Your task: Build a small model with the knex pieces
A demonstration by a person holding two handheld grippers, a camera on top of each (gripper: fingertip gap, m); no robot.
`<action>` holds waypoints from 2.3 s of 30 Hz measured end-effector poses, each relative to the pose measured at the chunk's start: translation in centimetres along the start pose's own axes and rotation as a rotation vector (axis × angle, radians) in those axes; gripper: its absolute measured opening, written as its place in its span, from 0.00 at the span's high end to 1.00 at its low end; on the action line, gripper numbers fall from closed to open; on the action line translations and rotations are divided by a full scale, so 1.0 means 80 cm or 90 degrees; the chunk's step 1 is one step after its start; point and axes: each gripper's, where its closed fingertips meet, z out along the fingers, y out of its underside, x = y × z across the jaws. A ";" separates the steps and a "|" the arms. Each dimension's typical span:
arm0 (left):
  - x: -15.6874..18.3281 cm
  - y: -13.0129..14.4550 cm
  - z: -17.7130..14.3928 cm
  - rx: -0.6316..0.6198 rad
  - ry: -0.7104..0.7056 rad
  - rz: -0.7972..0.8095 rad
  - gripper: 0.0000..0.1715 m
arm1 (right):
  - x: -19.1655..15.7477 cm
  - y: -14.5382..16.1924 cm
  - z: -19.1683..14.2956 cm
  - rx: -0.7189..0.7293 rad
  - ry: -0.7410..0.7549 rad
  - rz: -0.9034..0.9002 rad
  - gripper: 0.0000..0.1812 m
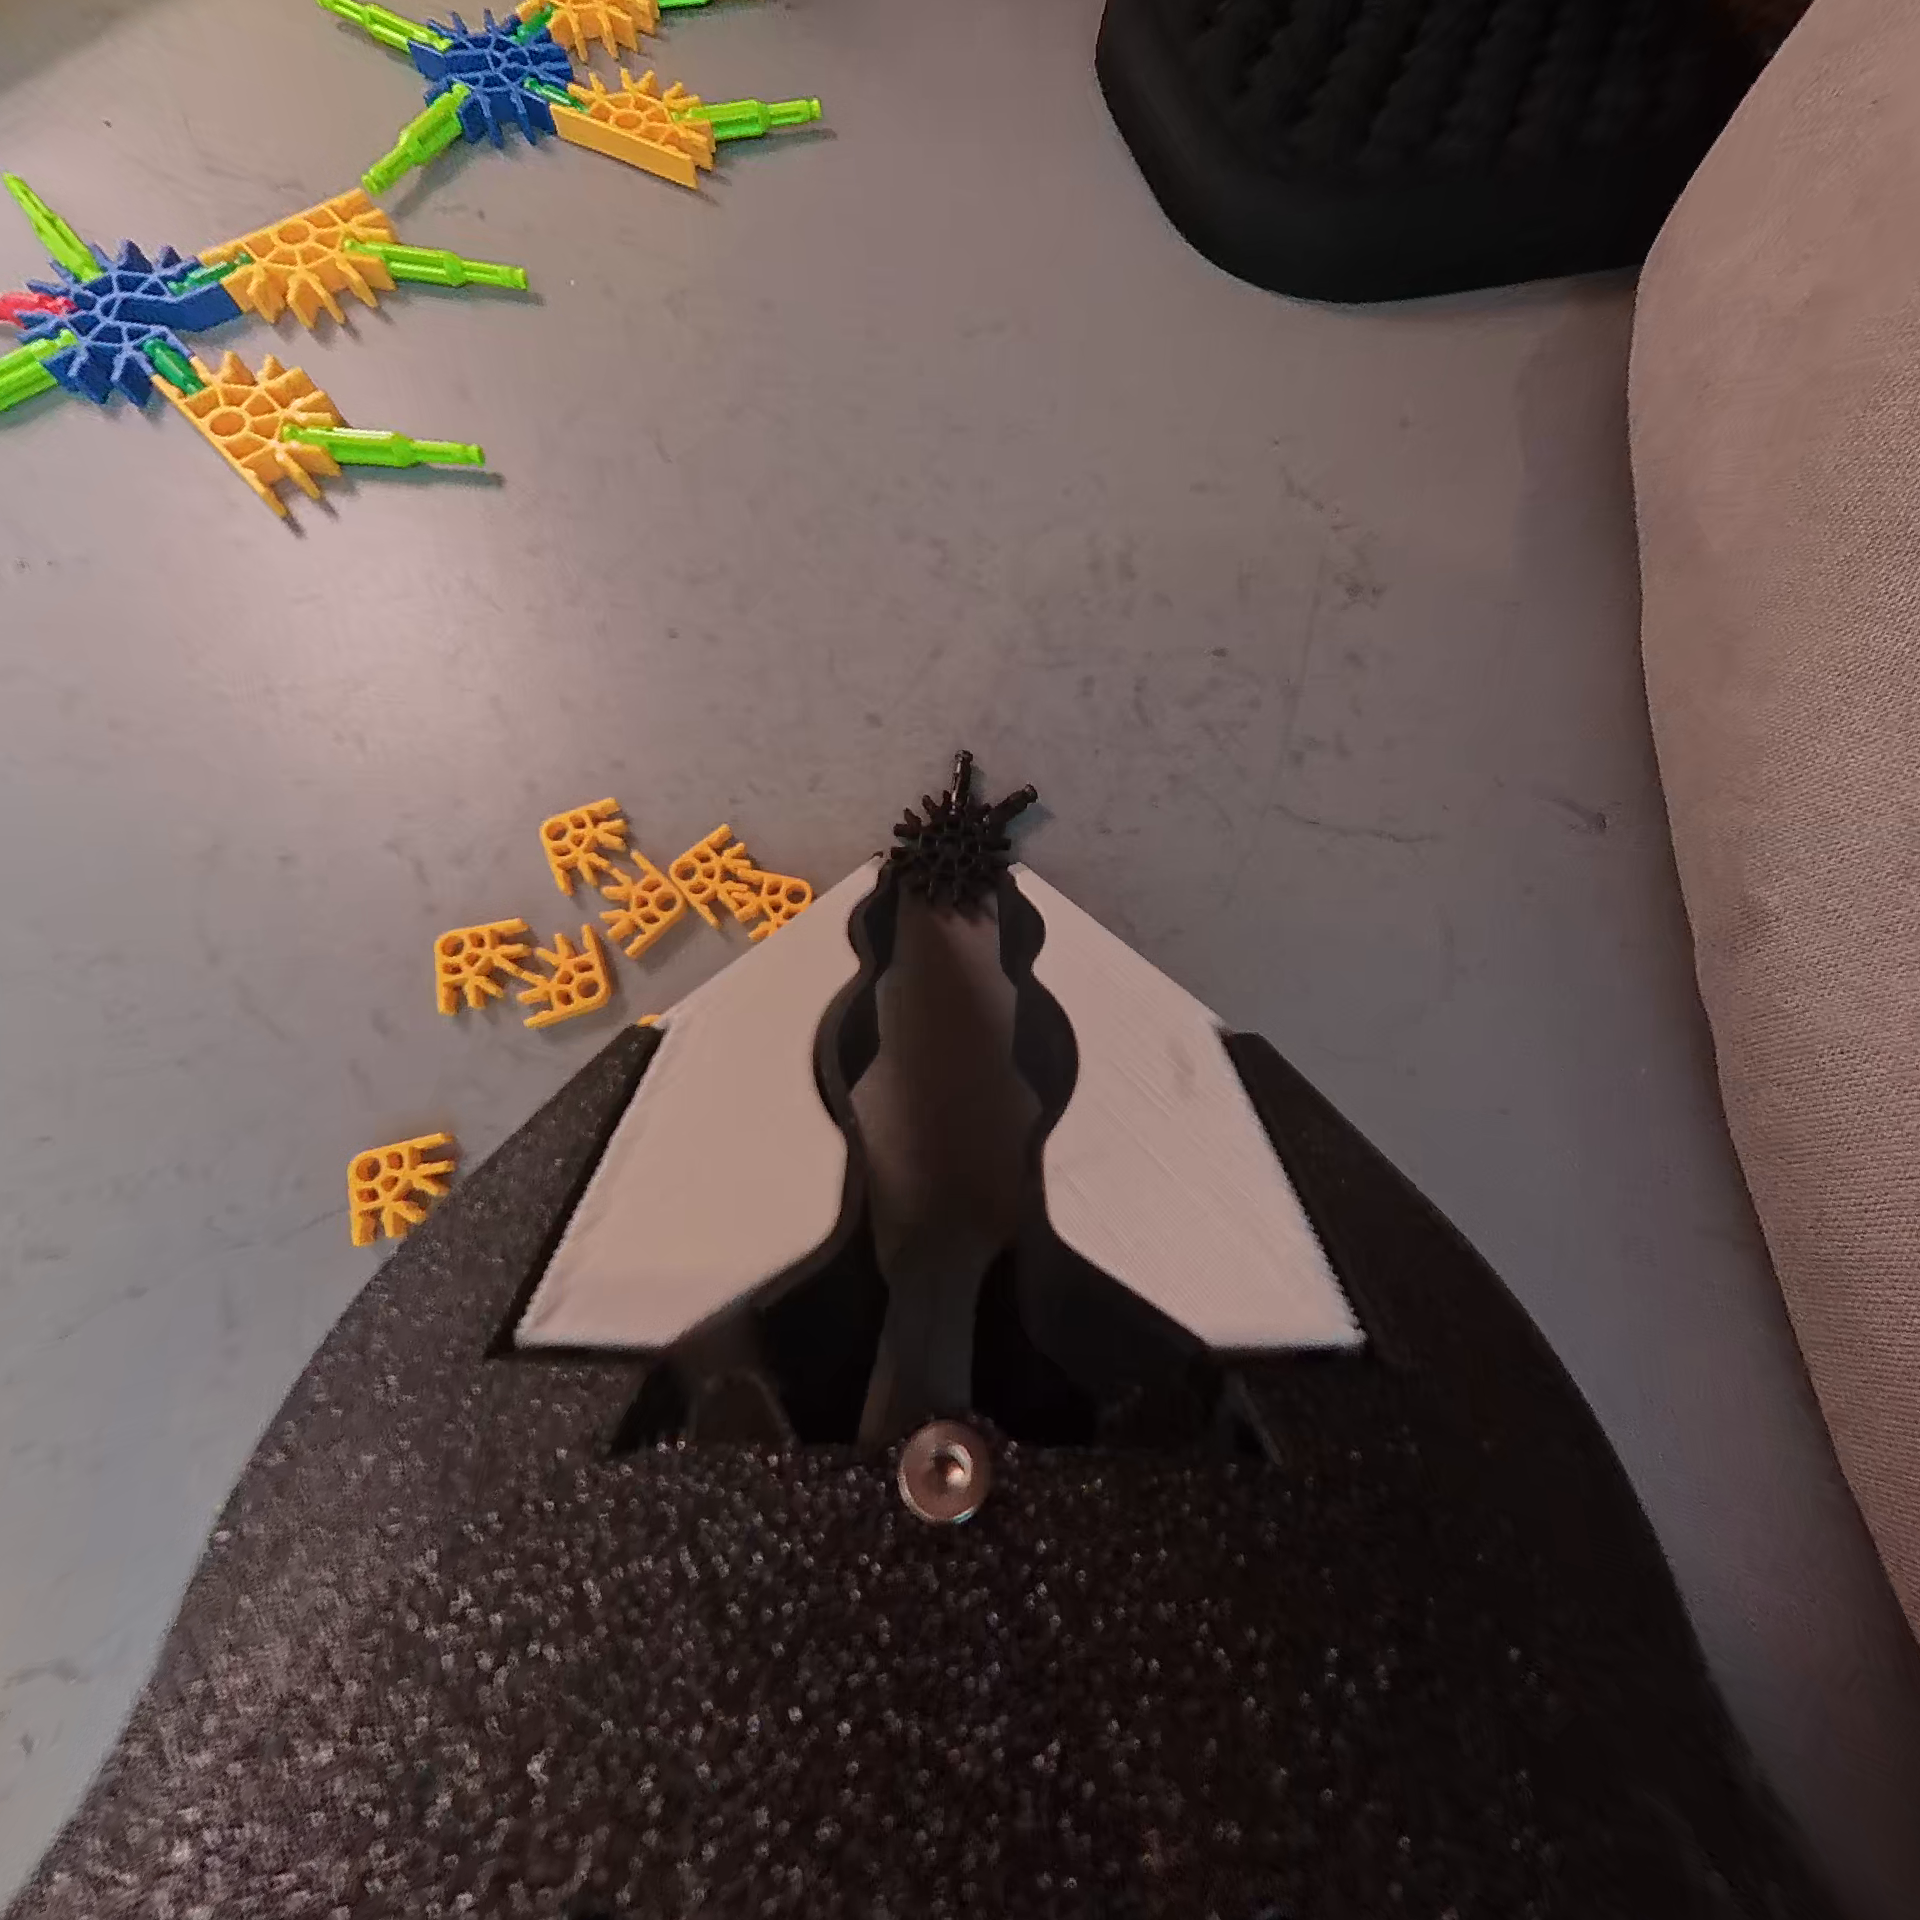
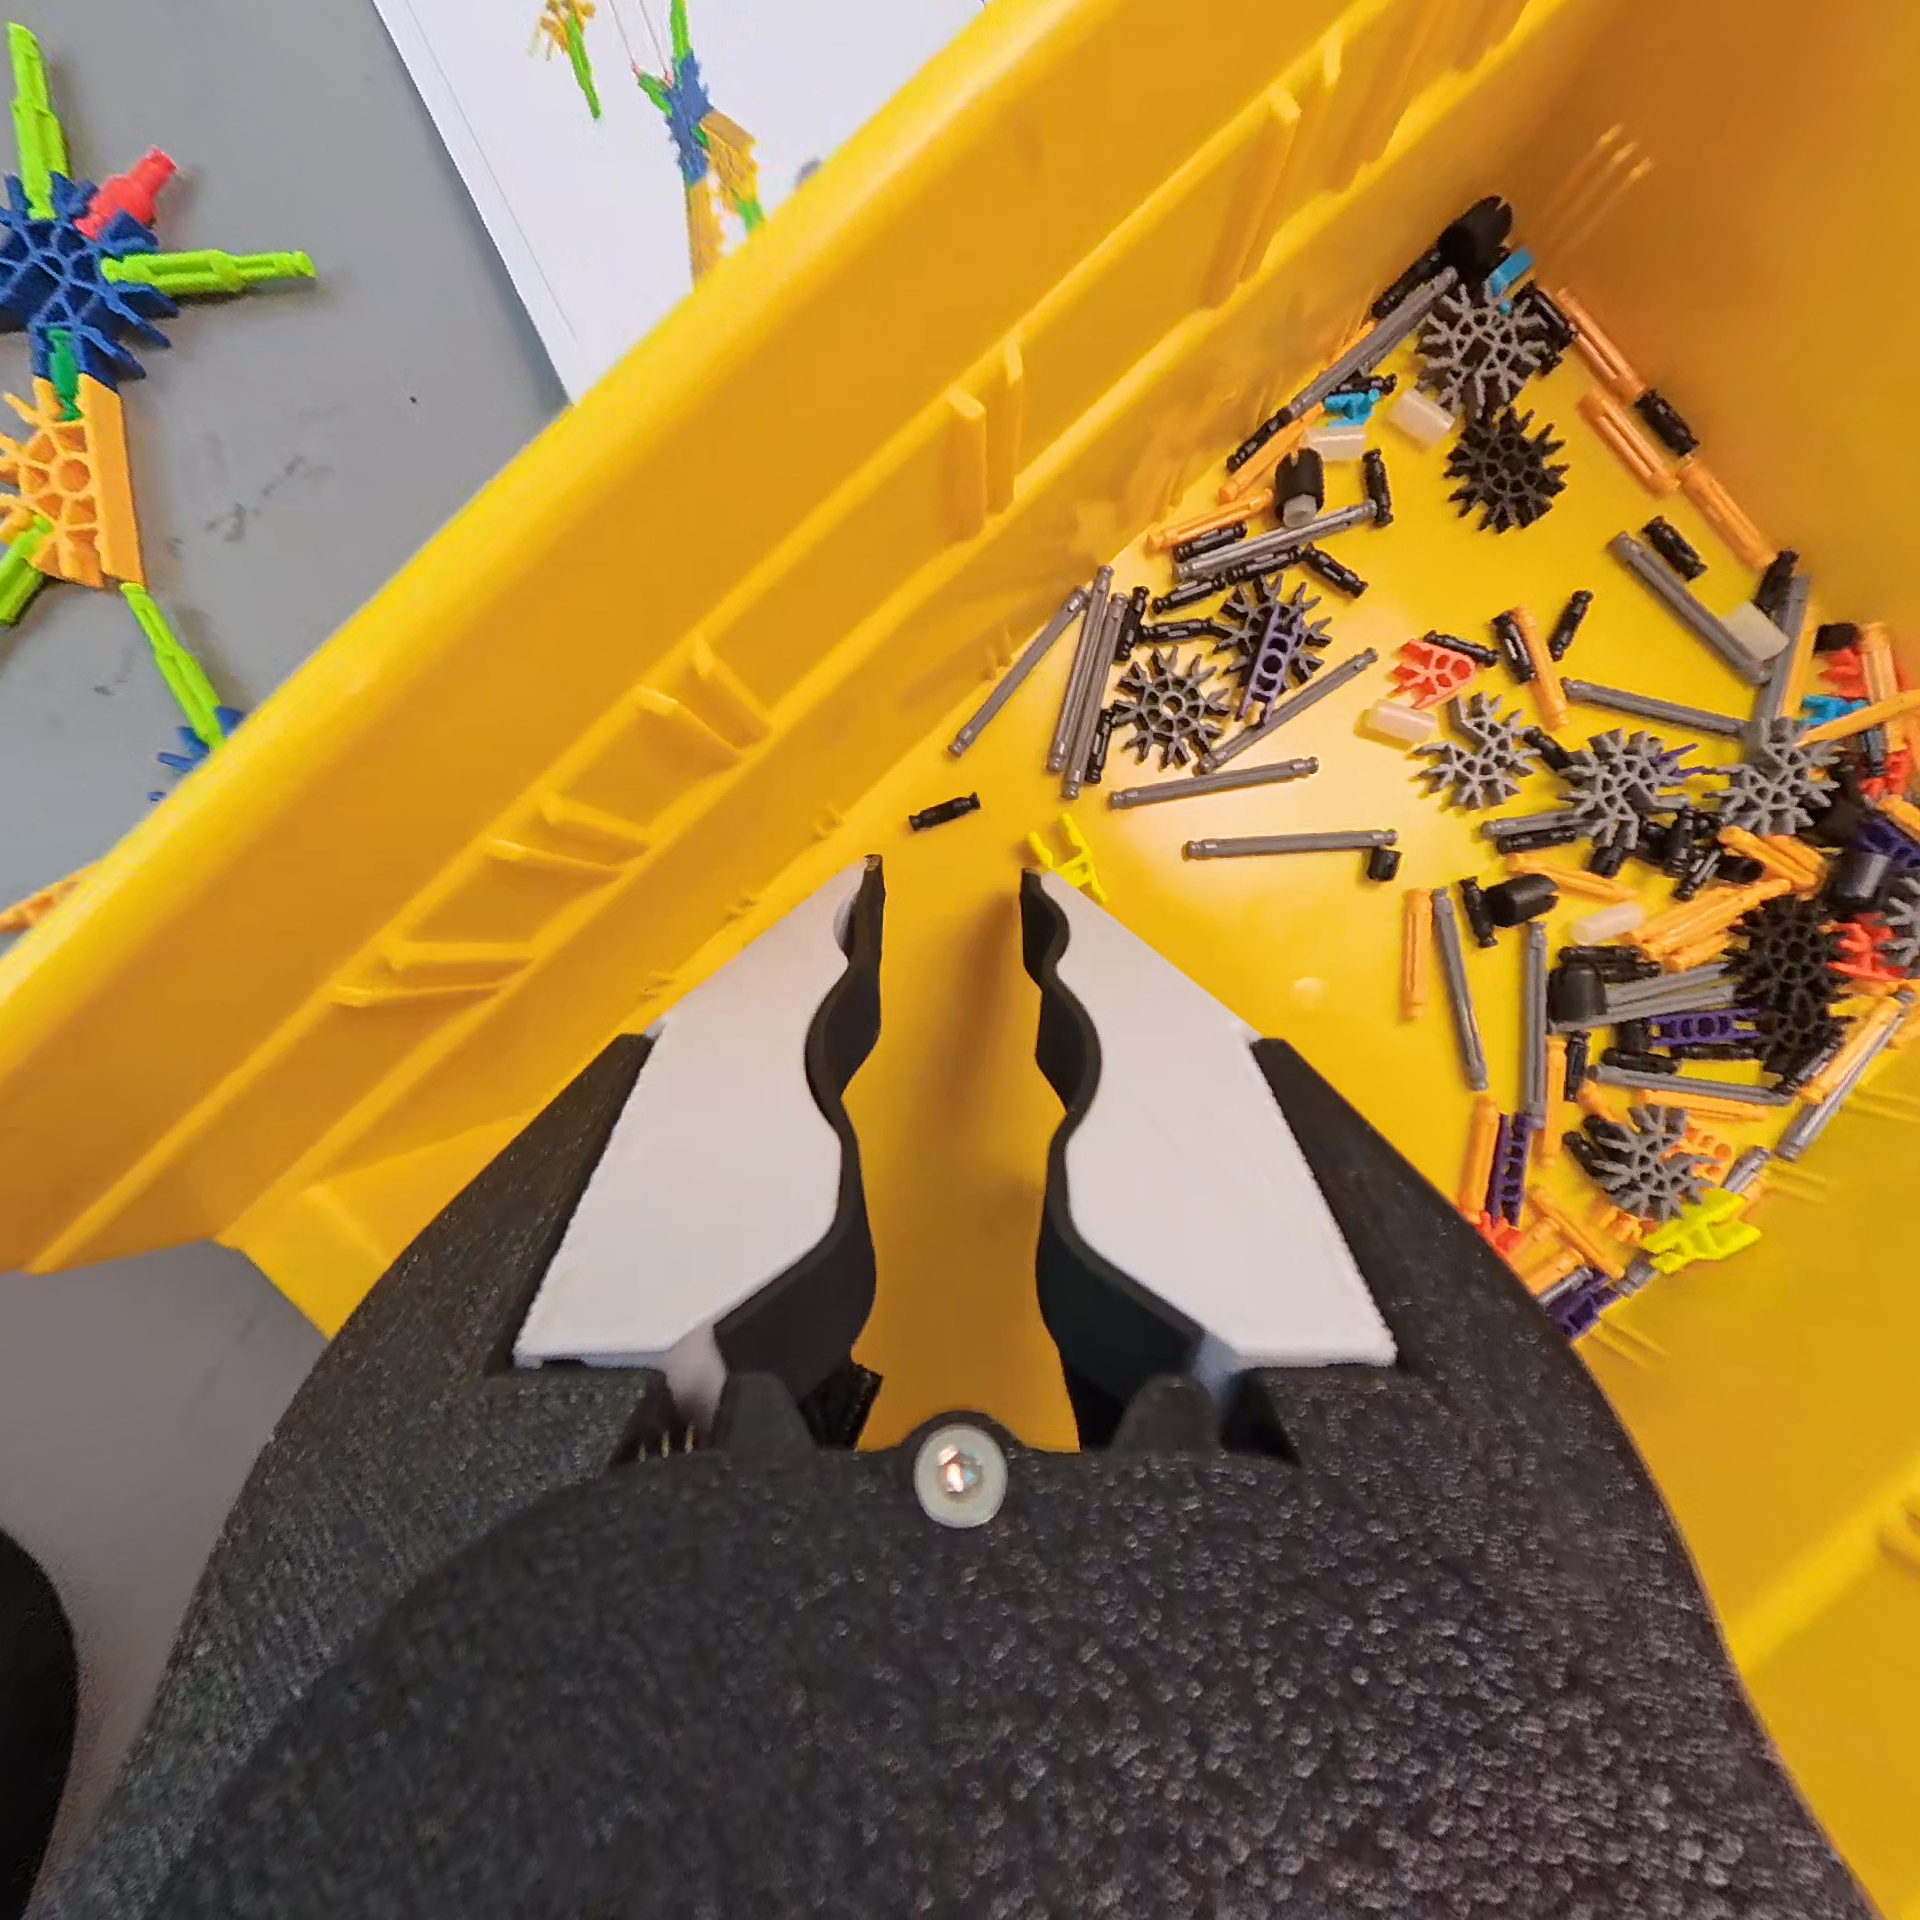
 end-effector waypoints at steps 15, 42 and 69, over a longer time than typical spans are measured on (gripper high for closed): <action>-0.003 -0.003 0.002 0.006 -0.012 -0.052 0.89 | -0.002 -0.017 0.021 -0.010 -0.143 -0.275 0.87; -0.005 -0.008 0.007 0.010 -0.016 -0.075 0.89 | -0.016 0.014 -0.001 -0.047 -0.190 -0.312 0.98; -0.005 -0.008 0.010 0.000 -0.053 0.016 0.89 | -0.371 -0.039 -0.042 0.109 -0.268 -0.364 1.00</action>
